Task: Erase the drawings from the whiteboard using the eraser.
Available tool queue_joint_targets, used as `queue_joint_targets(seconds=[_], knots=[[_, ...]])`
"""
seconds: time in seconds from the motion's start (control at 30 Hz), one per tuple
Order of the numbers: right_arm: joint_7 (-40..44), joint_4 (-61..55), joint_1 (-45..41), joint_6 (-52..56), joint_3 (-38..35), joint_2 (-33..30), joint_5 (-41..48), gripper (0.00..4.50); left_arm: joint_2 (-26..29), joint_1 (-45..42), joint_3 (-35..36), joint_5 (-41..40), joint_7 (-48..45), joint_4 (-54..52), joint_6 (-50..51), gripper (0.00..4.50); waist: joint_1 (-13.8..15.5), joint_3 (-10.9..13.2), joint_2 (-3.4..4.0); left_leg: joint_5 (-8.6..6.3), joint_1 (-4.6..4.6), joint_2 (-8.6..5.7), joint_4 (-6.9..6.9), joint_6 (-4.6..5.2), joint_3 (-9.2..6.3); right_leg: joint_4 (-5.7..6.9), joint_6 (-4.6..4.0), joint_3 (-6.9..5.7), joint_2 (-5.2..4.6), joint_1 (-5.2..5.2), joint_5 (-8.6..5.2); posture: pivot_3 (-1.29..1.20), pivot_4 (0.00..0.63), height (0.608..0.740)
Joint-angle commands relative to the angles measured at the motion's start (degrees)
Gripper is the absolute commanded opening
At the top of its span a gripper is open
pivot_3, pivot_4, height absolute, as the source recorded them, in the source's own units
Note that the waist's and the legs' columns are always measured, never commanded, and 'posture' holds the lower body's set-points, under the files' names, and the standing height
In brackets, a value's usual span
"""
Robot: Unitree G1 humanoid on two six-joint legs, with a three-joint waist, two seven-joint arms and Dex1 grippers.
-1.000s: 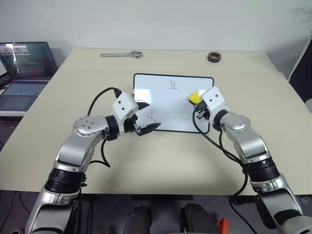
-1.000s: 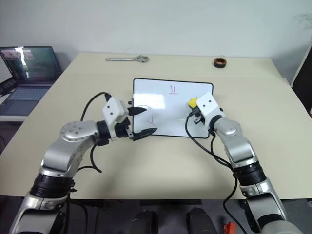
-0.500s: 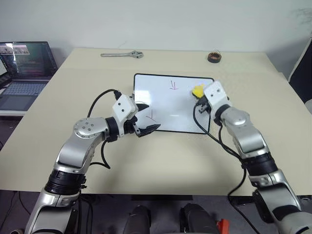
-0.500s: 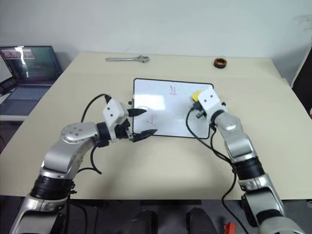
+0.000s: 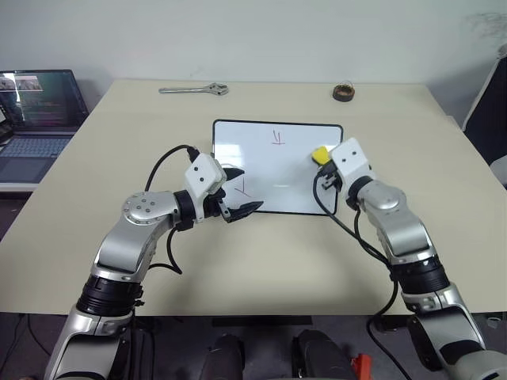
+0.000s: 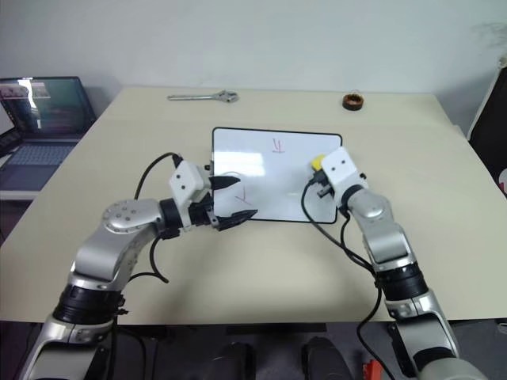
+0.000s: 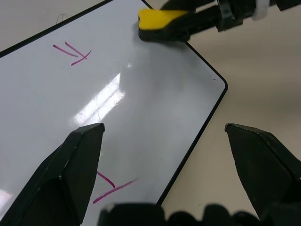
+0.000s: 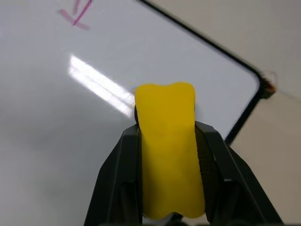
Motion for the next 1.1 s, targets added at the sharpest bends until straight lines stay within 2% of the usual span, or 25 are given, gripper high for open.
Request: queue_joint_targets(seconds=[0.03,0.23,0.43,0.63,0.8,0.87,0.97,1.1], knots=[[2.7,0.9,3.3,0.8,0.6,-2.3,-0.7,1.14,0.4,0.2,1.2,-0.2,0.1,-2.3,-0.4,4.5,0.2,0.0,0.0,0.0,-0.02,0.01,0.0,0.0,0.0,-0.03,0.01,0.0,-0.01,0.0,-0.01,0.0,0.15,0.74],[10.5,-5.8,9.8,5.3,3.7,-5.5,0.3,1.14,0.6,0.9,1.8,-0.2,0.6,-2.8,0.1,4.5,0.3,0.0,-0.03,0.0,0.07,0.0,0.01,0.01,0.0,-0.01,0.06,0.01,-0.02,0.09,-0.03,0.0,0.15,0.74],[13.3,-9.7,13.4,6.9,3.5,-8.5,-0.7,1.14,0.6,0.7,1.7,-0.3,0.4,-3.0,0.3,4.5,0.3,0.0,-0.03,0.0,0.23,-0.02,0.01,0.0,0.02,0.0,0.05,0.01,0.0,0.19,-0.03,0.0,0.15,0.74],[17.9,-14.5,19.5,8.6,4.4,-14.6,-1.1,1.14,0.5,0.4,1.5,-1.0,-0.4,-3.4,0.6,4.5,0.5,0.0,-0.06,0.0,0.17,-0.02,0.0,0.0,-0.02,-0.04,0.06,-0.01,0.0,0.2,-0.04,0.0,0.15,0.74],[18.8,-17.3,20.2,8.6,4.9,-17.2,-2.5,1.14,0.4,0.1,1.4,-1.1,-0.6,-3.3,0.8,4.5,0.6,0.0,-0.06,0.0,0.24,-0.03,0.01,0.0,0.06,-0.05,0.2,0.01,0.0,0.21,-0.08,0.0,0.15,0.74],[18.3,-19.2,19.4,9.5,2.4,-15.7,-0.3,1.14,0.4,-0.1,1.5,-1.2,-0.6,-3.2,0.9,4.5,0.6,0.0,-0.07,0.0,0.24,-0.03,0.01,0.0,0.03,-0.04,0.21,0.02,0.0,0.21,-0.08,0.0,0.15,0.74],[20.0,-26.0,17.8,14.4,-3.9,-11.3,8.6,1.14,0.5,0.4,3.2,-2.0,0.3,-3.4,1.5,4.5,0.6,0.0,-0.06,0.0,0.15,-0.02,0.01,0.0,0.04,-0.04,0.16,0.03,0.01,0.11,-0.05,0.0,0.15,0.74],[22.1,-32.2,17.3,17.7,-8.0,-9.3,16.0,1.14,0.0,1.6,6.6,-3.7,2.6,-4.5,2.8,4.5,0.7,0.0,-0.02,0.0,-0.09,0.01,-0.01,0.0,-0.04,-0.05,0.08,-0.01,0.0,-0.05,-0.01,0.0,0.15,0.74]])
